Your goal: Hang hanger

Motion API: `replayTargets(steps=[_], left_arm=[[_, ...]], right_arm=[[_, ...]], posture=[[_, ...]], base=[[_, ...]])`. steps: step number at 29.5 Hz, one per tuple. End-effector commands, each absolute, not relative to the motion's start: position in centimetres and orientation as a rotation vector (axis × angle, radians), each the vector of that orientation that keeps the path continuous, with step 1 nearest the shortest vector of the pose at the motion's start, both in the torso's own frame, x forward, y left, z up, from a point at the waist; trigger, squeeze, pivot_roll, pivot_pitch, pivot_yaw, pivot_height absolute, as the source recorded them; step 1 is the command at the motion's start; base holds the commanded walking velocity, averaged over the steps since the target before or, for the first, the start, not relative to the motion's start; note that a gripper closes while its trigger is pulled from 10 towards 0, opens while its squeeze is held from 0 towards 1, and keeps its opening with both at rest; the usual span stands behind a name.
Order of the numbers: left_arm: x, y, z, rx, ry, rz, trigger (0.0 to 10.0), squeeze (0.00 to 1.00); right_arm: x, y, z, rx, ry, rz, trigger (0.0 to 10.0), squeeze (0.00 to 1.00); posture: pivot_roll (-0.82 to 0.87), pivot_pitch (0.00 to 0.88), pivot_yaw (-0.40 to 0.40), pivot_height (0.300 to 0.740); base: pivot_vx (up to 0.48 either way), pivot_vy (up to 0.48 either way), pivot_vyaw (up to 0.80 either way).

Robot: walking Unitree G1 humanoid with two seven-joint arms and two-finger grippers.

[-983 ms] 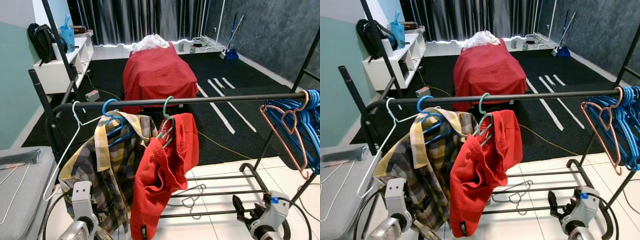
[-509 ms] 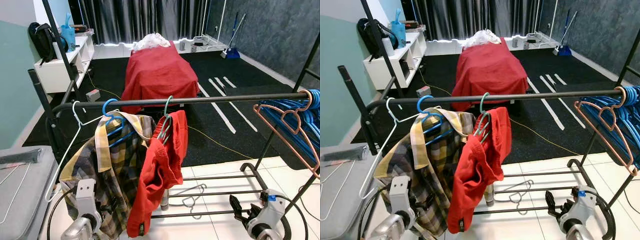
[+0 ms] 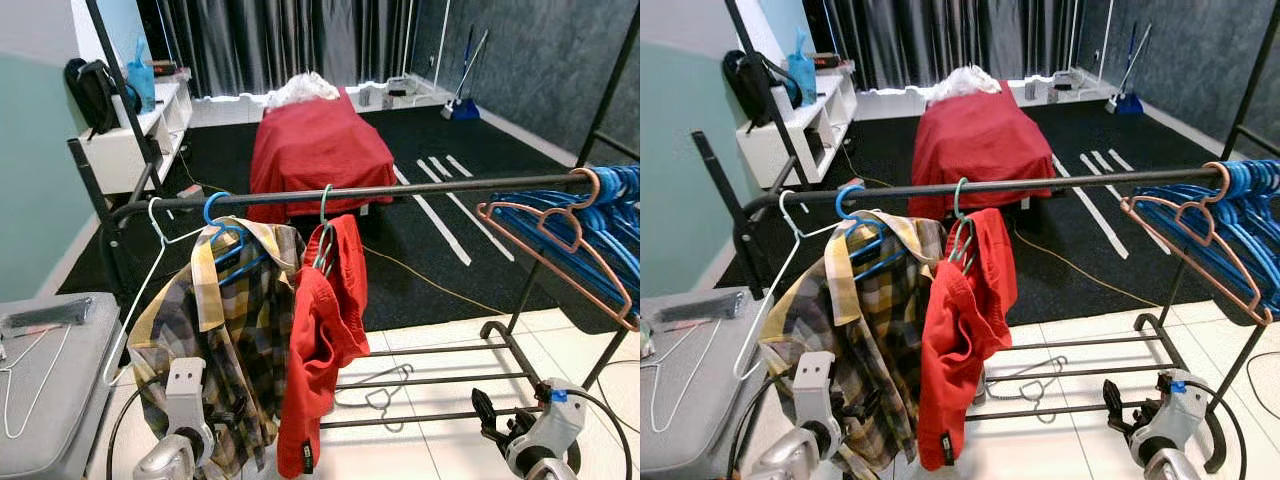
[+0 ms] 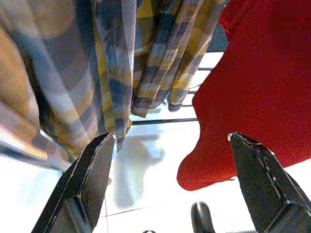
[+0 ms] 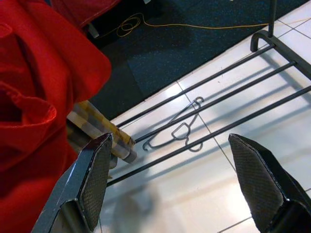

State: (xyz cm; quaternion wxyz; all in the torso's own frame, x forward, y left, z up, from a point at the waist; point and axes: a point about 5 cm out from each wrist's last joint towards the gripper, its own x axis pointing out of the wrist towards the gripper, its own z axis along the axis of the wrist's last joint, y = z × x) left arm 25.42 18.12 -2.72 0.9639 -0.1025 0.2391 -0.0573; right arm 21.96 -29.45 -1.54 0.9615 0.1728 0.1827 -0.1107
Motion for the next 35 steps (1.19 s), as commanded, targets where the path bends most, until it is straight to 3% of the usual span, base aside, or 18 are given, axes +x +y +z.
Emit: replayTargets(steps=[1,35], left_arm=[[25.2,18.1,-2.9,-0.204,0.494,-0.118,10.0,0.0],[25.6,19.2,-2.4,-0.195,0.463,-0.122,10.0,0.0]], right_arm=[[21.9,-29.4,-1.7,0.368,0.379,-0.227,10.0,0.0],[22.4,-28.2,-1.9,0.383,0.392,-0.179,10.0,0.0]], posture=[[-0.07,0.0,0.012,0.74],[-0.06,0.0,0.032,0.74]], base=[[-0.304,0.0,0.0],[-0.306,0.0,0.0]])
